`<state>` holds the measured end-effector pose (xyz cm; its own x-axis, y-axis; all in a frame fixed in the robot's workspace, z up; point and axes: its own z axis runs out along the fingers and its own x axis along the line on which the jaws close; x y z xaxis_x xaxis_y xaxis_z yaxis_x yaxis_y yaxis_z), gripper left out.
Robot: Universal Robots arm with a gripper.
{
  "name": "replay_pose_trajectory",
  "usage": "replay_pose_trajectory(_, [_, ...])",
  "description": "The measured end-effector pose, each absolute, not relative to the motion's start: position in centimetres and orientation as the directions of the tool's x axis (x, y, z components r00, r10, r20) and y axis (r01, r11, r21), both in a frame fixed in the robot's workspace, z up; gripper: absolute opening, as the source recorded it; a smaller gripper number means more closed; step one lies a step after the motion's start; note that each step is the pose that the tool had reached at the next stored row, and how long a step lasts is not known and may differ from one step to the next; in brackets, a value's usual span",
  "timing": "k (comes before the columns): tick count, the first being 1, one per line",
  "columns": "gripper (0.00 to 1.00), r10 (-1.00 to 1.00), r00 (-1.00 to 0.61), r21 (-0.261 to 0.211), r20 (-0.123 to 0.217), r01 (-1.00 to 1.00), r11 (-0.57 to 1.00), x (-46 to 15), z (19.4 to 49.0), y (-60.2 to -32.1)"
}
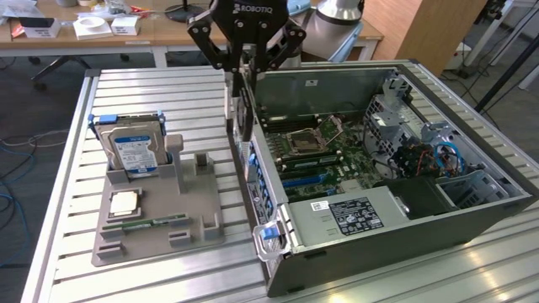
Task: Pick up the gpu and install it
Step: 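Pick up the gpu and move the gpu toward the slot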
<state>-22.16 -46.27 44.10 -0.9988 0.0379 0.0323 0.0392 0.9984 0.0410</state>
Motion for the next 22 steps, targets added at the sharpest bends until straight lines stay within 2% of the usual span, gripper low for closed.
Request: replay_pose_trajectory(22, [0.26,0.038,-0.999,0.042,0.032,0.039,0.998,-12.1,44.1,-46.3])
